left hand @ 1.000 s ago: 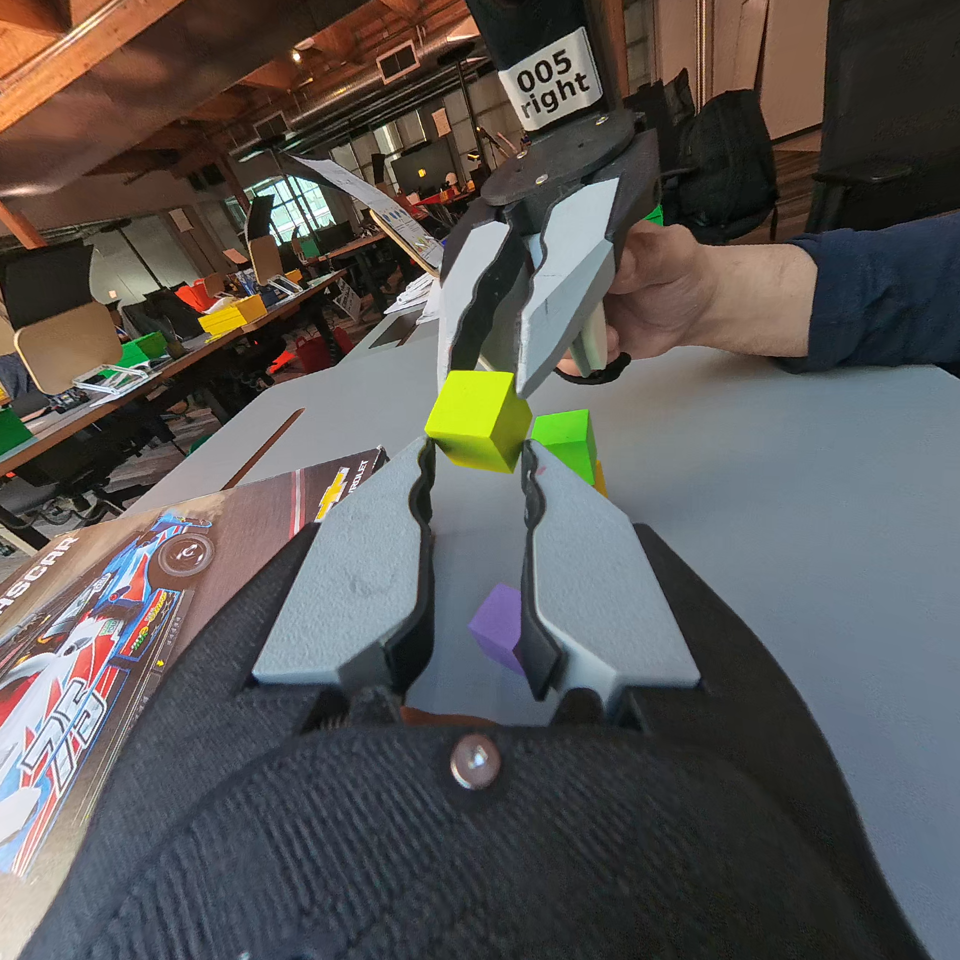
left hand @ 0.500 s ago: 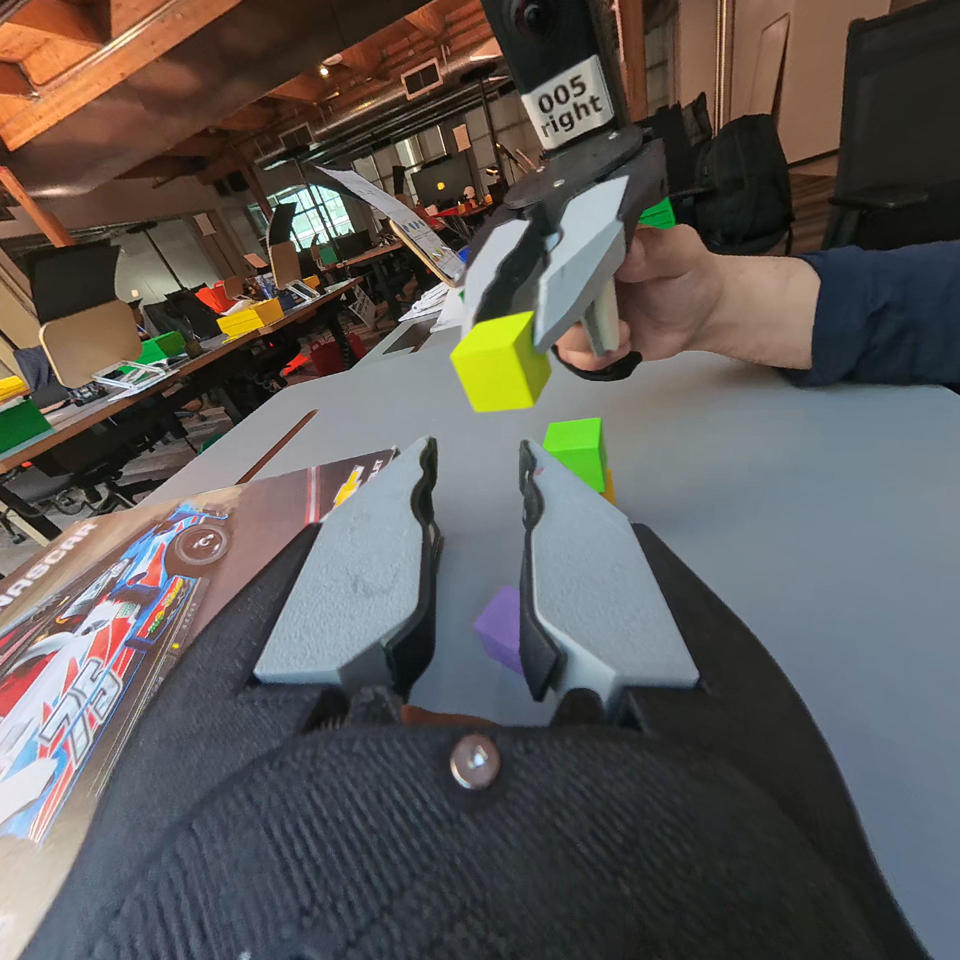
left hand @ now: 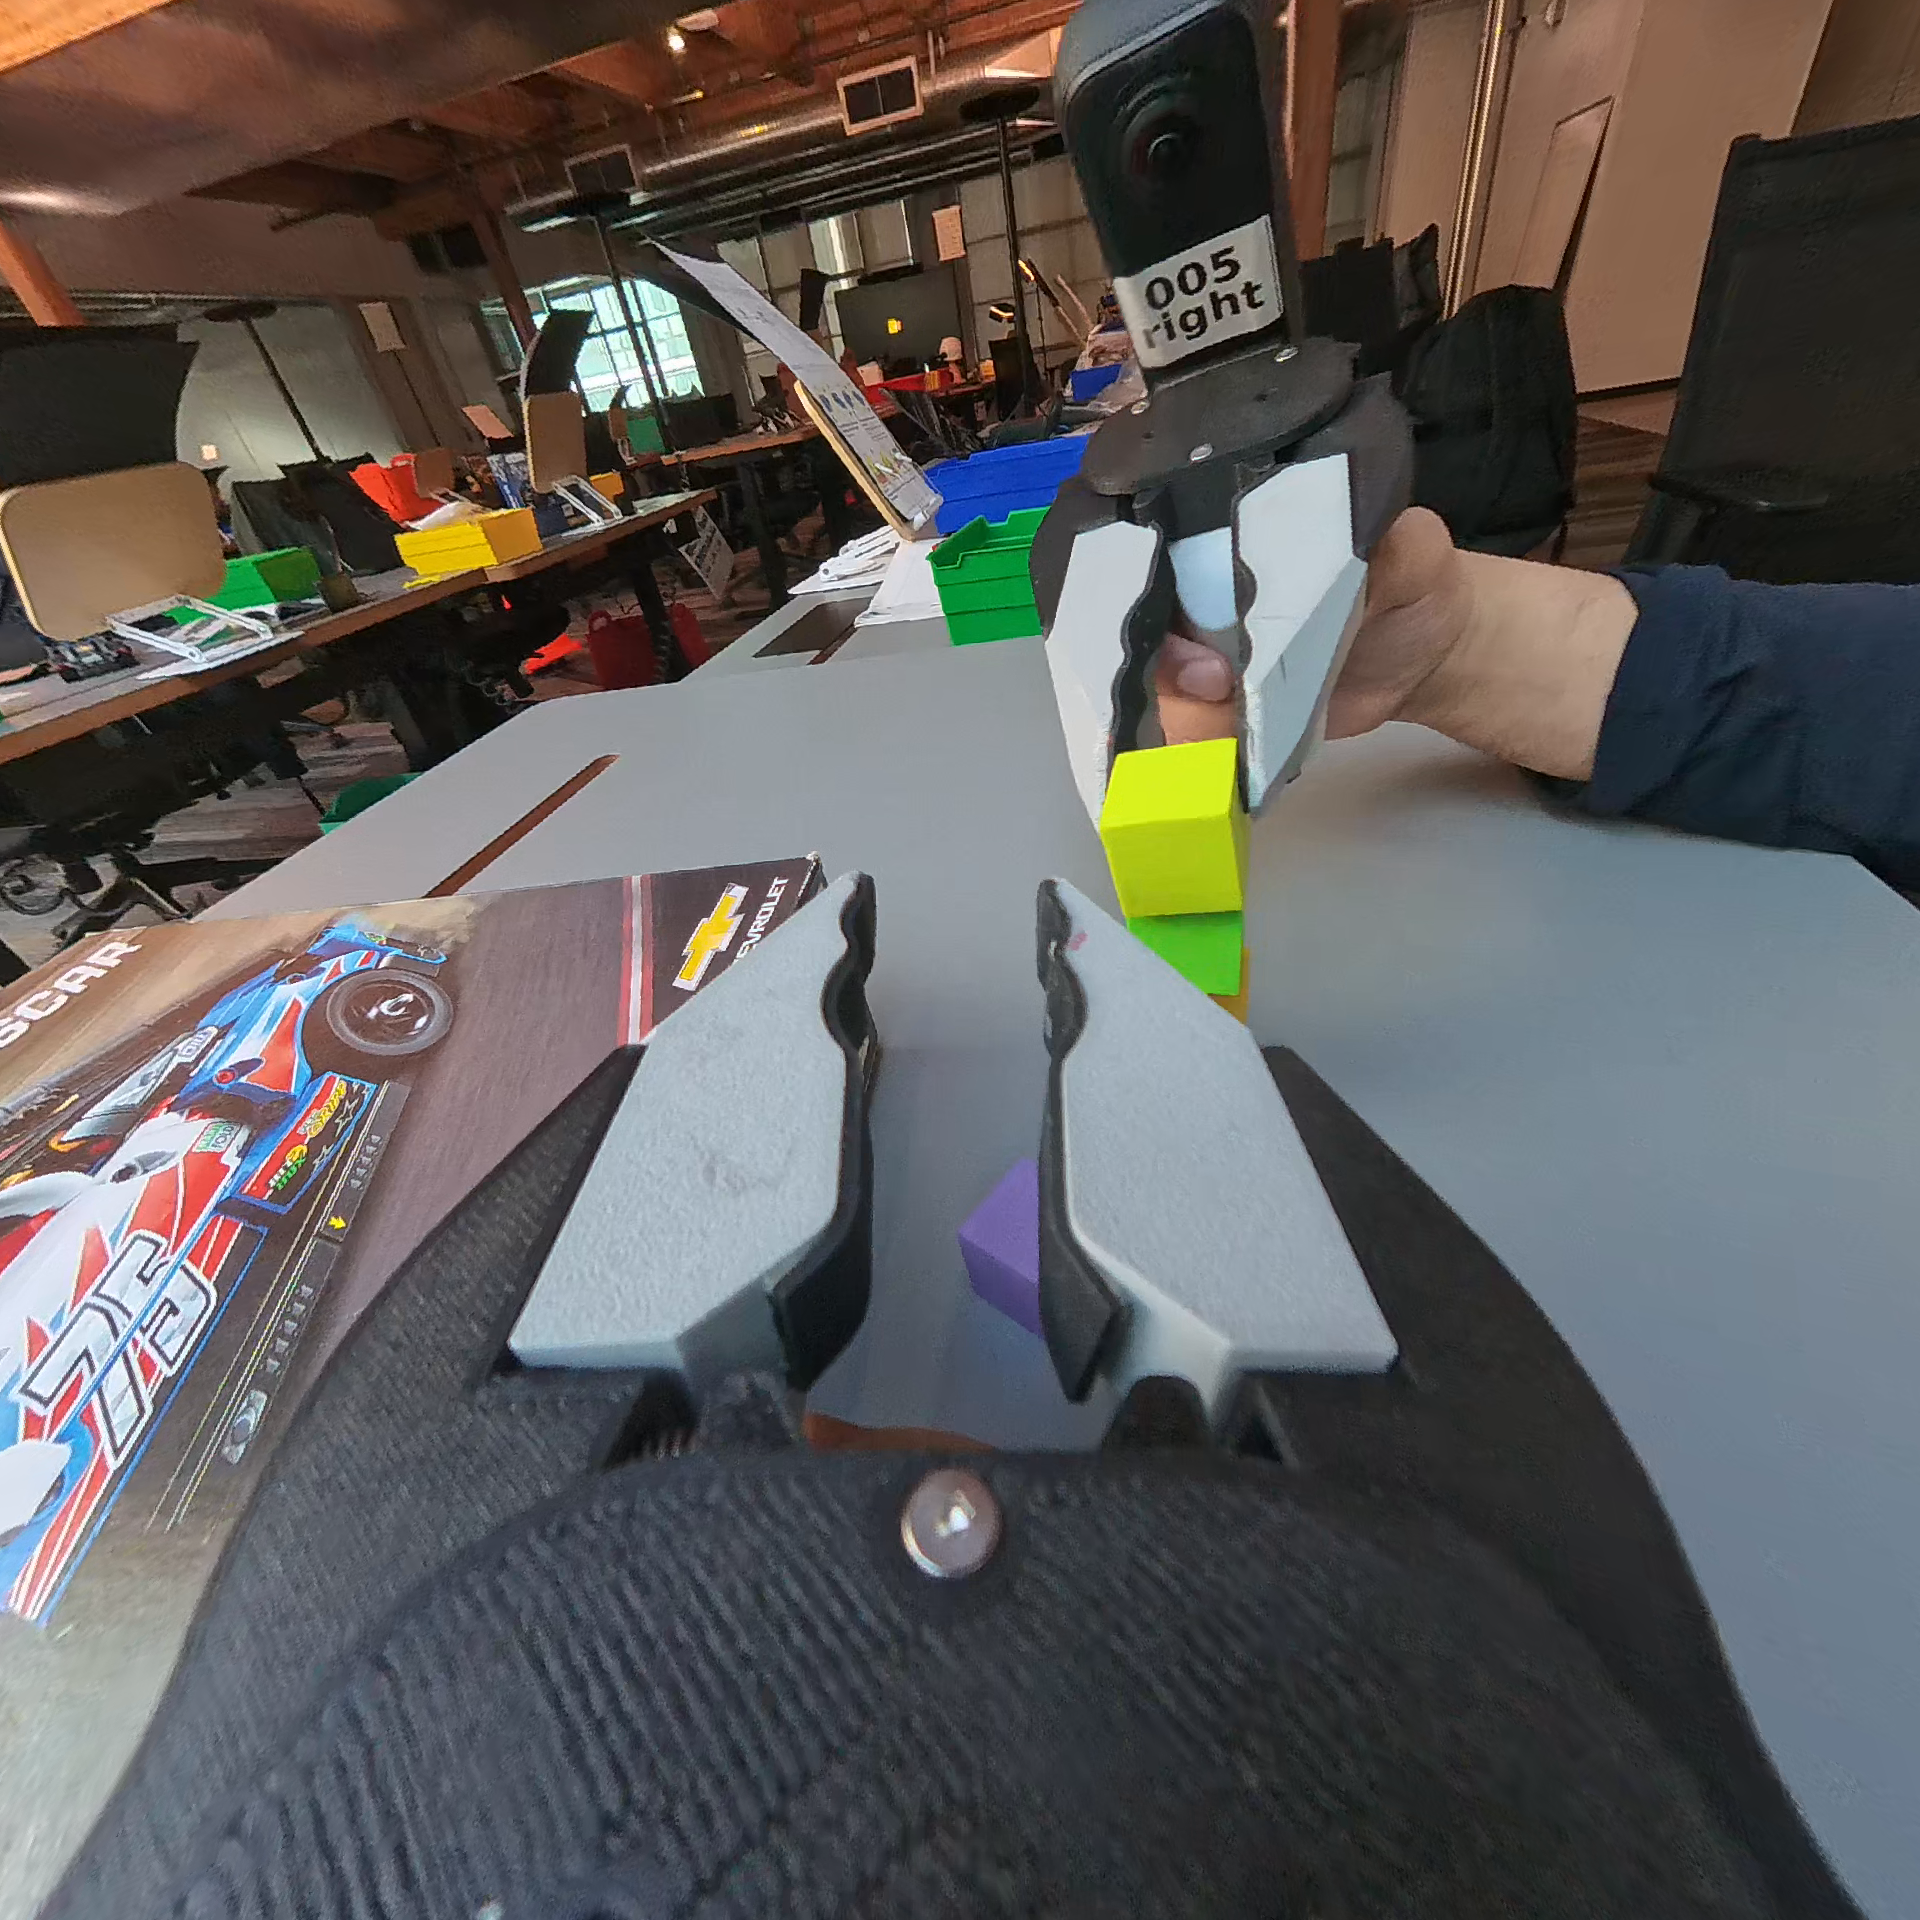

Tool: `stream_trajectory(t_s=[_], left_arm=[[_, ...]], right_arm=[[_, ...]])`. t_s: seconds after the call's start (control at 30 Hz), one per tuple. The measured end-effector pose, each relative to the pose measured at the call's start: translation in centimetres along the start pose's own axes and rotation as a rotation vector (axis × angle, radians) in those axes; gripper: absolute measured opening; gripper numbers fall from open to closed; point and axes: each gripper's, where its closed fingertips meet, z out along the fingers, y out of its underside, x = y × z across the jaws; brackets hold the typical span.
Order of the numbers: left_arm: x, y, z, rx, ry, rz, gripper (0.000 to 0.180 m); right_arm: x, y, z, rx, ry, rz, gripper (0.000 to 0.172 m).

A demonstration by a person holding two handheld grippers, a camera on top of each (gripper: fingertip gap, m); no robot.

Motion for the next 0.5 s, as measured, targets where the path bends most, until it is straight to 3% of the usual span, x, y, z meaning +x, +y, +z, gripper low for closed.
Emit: stream_trajectory(t_s=[0.23, 0.5], left_arm=[[-0.2, 0.0, 0.0, -0.002, 0.001, -0.013, 0.028], [-0.2, 0.0, 0.0, -0.003, 0.001, -0.014, 0.028]], right_arm=[[-0.1, -0.7, -0.7, 0.043, -0.002, -0.002, 0.024], [-0.2, 0.7, 0.0, -0.016, -0.036, 0.036, 0.026]])
